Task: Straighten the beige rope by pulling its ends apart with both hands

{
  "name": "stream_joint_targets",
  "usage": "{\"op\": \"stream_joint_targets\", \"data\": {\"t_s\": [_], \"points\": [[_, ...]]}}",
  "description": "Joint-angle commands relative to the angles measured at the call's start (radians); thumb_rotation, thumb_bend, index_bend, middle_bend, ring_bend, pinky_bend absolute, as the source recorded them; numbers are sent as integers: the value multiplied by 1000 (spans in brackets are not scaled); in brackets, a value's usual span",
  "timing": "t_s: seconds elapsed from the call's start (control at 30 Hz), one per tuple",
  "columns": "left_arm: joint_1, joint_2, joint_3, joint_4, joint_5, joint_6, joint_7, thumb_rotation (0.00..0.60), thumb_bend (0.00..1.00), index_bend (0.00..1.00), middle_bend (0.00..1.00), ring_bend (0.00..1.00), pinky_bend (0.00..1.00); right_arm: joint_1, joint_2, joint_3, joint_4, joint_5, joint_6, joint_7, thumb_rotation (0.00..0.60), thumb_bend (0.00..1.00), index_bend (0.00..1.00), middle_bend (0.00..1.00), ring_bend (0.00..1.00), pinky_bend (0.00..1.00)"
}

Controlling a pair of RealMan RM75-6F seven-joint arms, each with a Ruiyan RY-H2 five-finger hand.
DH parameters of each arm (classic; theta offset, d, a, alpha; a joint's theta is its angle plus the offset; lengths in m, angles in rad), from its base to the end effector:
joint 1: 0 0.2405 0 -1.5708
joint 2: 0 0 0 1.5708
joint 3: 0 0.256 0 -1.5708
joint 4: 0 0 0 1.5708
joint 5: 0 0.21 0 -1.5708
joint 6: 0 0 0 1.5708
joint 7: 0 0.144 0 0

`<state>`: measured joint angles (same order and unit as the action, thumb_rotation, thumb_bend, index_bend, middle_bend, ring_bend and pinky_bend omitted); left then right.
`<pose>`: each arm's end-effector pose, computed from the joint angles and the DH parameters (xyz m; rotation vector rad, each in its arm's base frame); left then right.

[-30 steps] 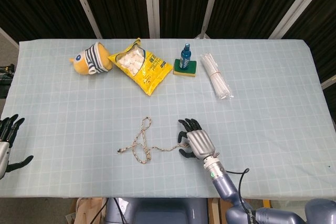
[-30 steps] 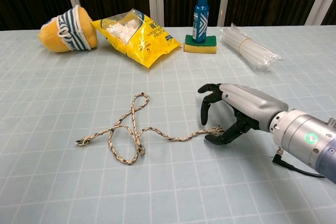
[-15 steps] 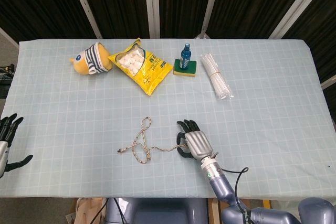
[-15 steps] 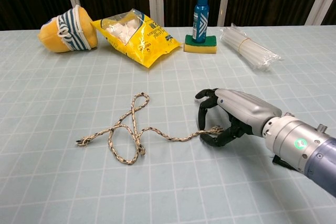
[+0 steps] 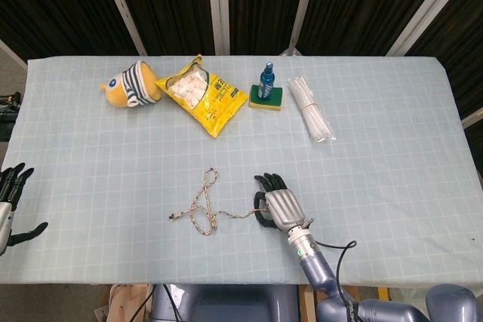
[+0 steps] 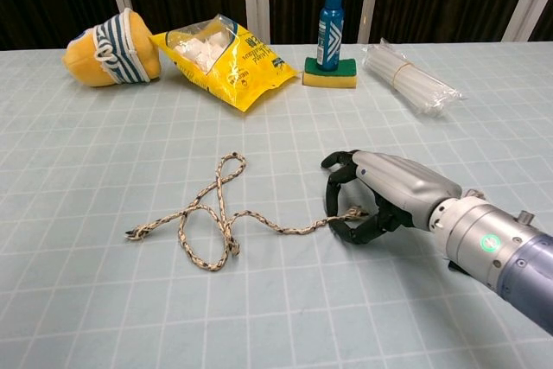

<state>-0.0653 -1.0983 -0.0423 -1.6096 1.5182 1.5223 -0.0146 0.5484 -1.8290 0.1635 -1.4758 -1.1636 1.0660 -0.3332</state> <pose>-0.3125 0.1734 0.1689 -1.3735 -0.8784 -0.9151 -0.1366 -0.2695 -0.0872 1.7436 -1.2651 1.0526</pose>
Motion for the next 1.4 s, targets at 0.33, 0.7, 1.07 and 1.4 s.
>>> {"op": "stream_joint_targets", "data": {"t_s": [0.33,0.7,1.07,1.4], "points": [[0,1,1,-2,-1,-2,1,600,20,22,0,0,0,-8,19,-3,-23,6,12,-3,600,449,637,152,0,0],[-4,2,3,-21,-5,-12,25,600,27,26,0,0,0,-47,127,0,-144,-19,70,24,600,452,640,151,0,0],[-69,11,-14,-128,-18,-100,165,600,118,121,0,0,0,-89,243,-23,-247,-58,111,57,600,452,641,152,0,0],[-194,-66,-78,-252,-117,-236,374,600,164,213,27,0,0,-109,313,-16,-263,-78,136,90,600,452,641,152,0,0]]}}
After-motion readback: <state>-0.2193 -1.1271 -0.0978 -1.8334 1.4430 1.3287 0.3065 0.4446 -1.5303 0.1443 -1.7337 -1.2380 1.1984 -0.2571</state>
